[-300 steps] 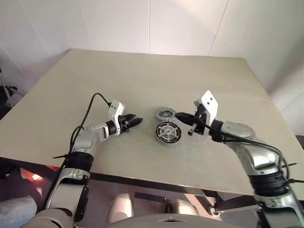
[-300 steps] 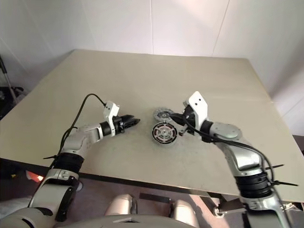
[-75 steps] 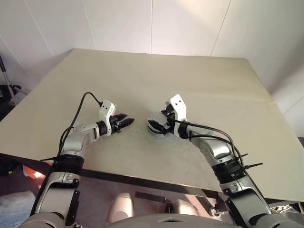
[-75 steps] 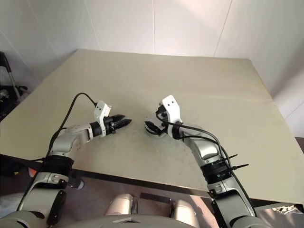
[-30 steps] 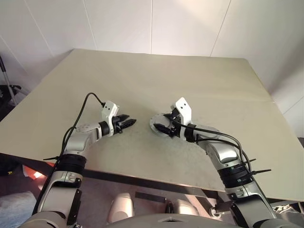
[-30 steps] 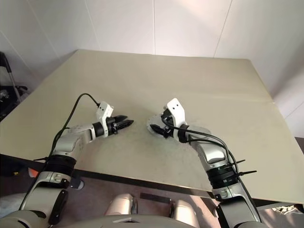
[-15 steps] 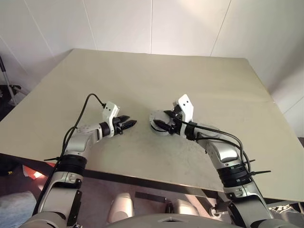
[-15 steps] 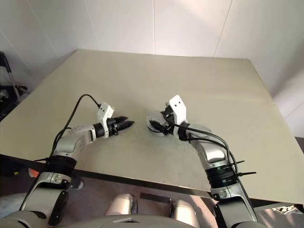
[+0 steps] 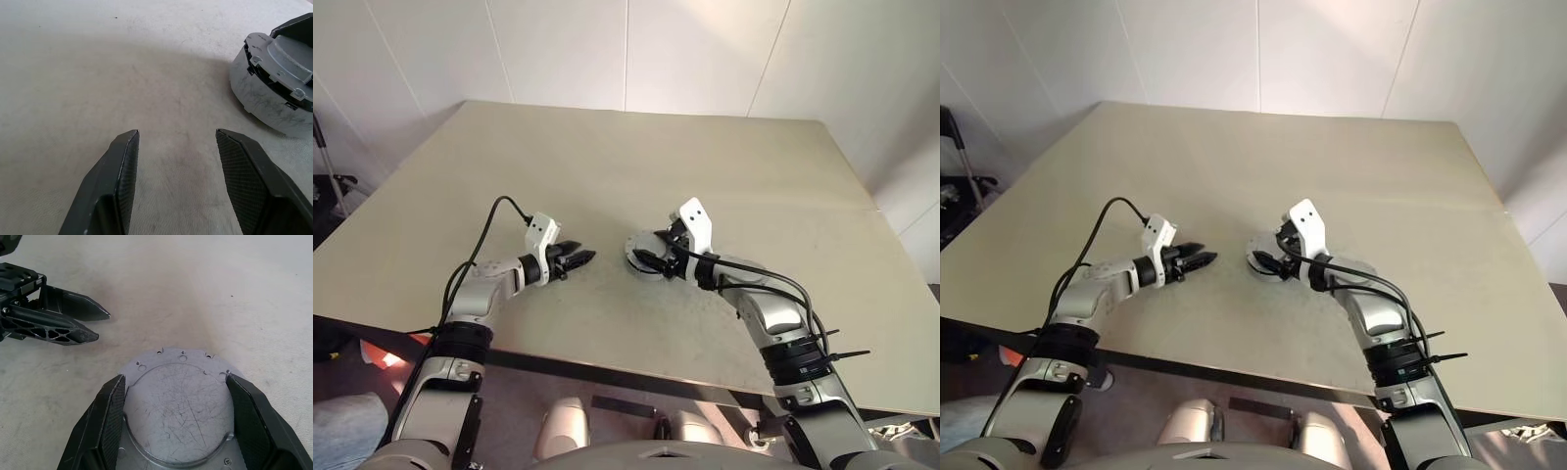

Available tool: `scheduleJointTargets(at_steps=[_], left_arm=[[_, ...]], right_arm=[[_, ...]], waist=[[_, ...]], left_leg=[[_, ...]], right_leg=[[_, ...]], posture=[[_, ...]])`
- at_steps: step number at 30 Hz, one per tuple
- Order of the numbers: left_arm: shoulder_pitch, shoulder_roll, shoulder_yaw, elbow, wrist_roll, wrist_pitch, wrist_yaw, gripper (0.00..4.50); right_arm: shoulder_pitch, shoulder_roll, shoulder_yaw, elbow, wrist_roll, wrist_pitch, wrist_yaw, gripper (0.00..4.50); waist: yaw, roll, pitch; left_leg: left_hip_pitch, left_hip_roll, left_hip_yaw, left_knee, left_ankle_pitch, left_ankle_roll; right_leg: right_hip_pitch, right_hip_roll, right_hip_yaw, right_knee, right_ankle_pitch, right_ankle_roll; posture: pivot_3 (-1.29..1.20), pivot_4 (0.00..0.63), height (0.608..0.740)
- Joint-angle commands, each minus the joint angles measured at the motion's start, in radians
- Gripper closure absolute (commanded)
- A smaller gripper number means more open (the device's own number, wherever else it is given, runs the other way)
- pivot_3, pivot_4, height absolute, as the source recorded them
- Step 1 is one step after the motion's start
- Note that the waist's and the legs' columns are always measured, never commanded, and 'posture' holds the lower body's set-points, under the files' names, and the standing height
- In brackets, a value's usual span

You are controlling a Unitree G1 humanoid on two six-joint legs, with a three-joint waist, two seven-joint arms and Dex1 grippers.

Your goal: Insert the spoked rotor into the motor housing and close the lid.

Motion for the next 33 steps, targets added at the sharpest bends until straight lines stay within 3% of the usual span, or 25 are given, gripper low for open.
scheduleJointTargets(at_steps=[1, 17, 28, 33], left_arm=[[-0.007, 0.006, 0.008, -0.04, -0.003, -0.006, 0.005, 1.86], [0.0, 0.008, 0.006, -0.048, -0.004, -0.002, 0.008, 1.86], [-0.003, 0.003, 0.0, -0.039, 0.001, -0.004, 0.005, 1.86], [-0.004, 0.001, -0.002, -0.039, 0.002, -0.006, 0.004, 1.86]], right_arm=[[0.005, -0.024, 0.002, -0.04, 0.007, 0.005, 0.029, 1.35], [-0.021, 0.006, -0.007, 0.013, -0.014, 0.008, -0.009, 1.35], [-0.025, 0.03, -0.062, -0.062, 0.062, -0.025, 0.015, 1.35], [-0.017, 0.012, -0.035, -0.013, 0.013, -0.045, 0.008, 1.35]], waist=[[0.001, 0.0, 0.0], [-0.001, 0.0, 0.0], [-0.001, 0.0, 0.0], [-0.001, 0.0, 0.0]], left_leg=[[0.0, 0.0, 0.0, 0.0, 0.0, 0.0], [0.002, 0.0, 0.0, 0.0, 0.0, 0.0], [0.0, 0.0, 0.0, 0.0, 0.0, 0.0], [0.0, 0.0, 0.0, 0.0, 0.0, 0.0]], right_leg=[[0.0, 0.0, 0.0, 0.0, 0.0, 0.0], [0.001, 0.0, 0.0, 0.0, 0.0, 0.0], [-0.001, 0.0, 0.0, 0.0, 0.0, 0.0], [-0.001, 0.0, 0.0, 0.0, 0.0, 0.0]], posture=[[0.0, 0.0, 0.74], [0.0, 0.0, 0.74], [0.0, 0.0, 0.74], [0.0, 0.0, 0.74]])
